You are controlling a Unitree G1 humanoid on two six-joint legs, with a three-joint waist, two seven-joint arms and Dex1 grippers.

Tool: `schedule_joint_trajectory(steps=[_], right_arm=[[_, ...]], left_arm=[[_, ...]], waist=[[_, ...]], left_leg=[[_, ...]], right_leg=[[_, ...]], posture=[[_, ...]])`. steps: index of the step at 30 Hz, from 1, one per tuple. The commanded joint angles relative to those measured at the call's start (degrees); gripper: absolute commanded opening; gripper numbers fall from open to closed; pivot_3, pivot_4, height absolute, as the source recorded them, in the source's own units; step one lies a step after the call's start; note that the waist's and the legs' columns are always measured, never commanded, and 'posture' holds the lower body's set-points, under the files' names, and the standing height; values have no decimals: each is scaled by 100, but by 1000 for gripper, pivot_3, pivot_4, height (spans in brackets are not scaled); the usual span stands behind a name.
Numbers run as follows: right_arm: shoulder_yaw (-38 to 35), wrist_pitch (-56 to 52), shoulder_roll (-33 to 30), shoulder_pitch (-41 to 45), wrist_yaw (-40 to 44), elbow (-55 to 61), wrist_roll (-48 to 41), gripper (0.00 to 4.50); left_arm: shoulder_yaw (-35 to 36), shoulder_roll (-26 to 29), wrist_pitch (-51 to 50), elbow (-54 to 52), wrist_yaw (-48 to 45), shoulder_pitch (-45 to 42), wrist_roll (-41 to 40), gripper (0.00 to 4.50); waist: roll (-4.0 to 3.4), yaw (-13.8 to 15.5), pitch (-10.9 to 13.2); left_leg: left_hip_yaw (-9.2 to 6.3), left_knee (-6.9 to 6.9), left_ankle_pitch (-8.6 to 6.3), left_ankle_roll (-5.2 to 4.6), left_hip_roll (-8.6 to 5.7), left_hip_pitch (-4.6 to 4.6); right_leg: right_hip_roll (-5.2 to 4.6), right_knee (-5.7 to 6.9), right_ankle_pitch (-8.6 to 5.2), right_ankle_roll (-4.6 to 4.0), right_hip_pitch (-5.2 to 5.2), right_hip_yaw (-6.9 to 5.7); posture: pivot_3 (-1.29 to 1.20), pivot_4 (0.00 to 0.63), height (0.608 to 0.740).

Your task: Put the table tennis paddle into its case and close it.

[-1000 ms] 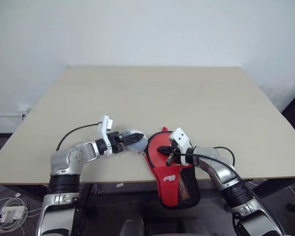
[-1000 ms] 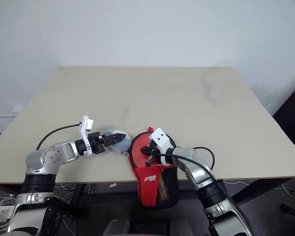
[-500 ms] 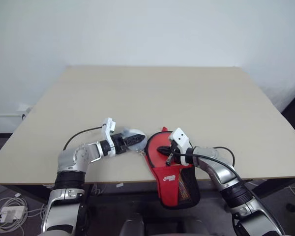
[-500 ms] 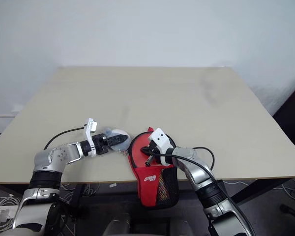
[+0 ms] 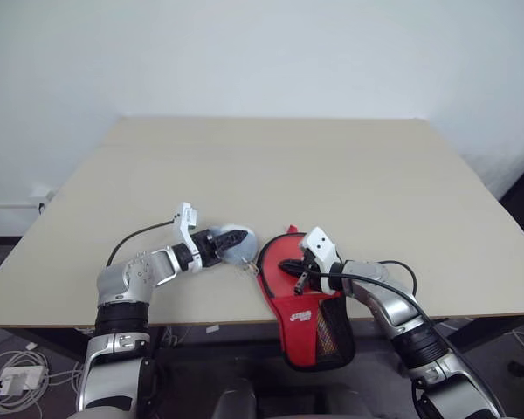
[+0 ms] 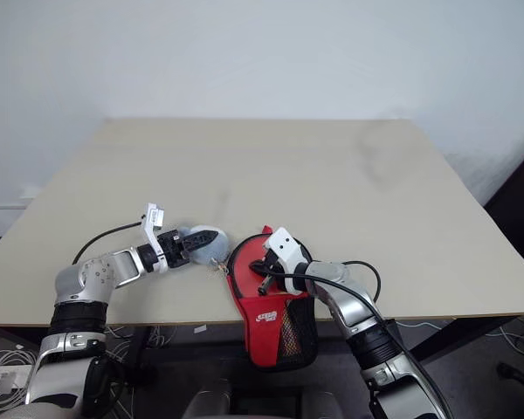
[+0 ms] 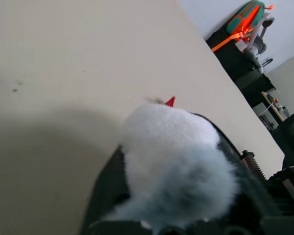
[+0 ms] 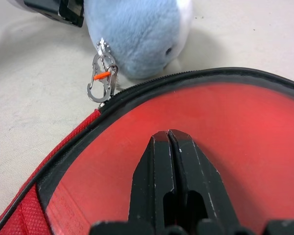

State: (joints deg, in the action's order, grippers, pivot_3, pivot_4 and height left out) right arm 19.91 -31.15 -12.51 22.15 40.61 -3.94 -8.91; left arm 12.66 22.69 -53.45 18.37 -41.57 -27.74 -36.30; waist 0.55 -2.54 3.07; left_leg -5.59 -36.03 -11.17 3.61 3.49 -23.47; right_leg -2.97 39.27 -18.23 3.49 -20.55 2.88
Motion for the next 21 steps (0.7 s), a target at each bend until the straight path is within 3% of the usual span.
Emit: schedule_joint_trajectory(steps=[1,3,10,21], right_arm=[[136,-133,21,-50,14,-217,85,0],[138,-137,33,-38,13,-234,91,0],[159,-142,50,-36,18,-262,107,0],[223,-97,66,-46,37,-308,155,0]], left_arm=[[123,6,-37,-312,57,-146,-151,544],[87,15,-31,-369,62,-147,-140,292],[1,38,137,-437,171,-187,2,292],[-348,216,1215,-67,303,-459,890,292]], waist=[[0,-1,0],[0,-1,0],[1,-1,0],[1,0,-1]], left_leg=[[0,0,0,0,0,0],[0,0,0,0,0,0],[0,0,0,0,0,1],[0,0,0,0,0,1]], right_leg=[[0,0,0,0,0,0],[0,1,0,0,-1,0],[0,2,0,0,0,0],[1,2,0,0,-1,0]], posture=[[0,0,684],[0,0,684],[0,0,684],[0,0,684]])
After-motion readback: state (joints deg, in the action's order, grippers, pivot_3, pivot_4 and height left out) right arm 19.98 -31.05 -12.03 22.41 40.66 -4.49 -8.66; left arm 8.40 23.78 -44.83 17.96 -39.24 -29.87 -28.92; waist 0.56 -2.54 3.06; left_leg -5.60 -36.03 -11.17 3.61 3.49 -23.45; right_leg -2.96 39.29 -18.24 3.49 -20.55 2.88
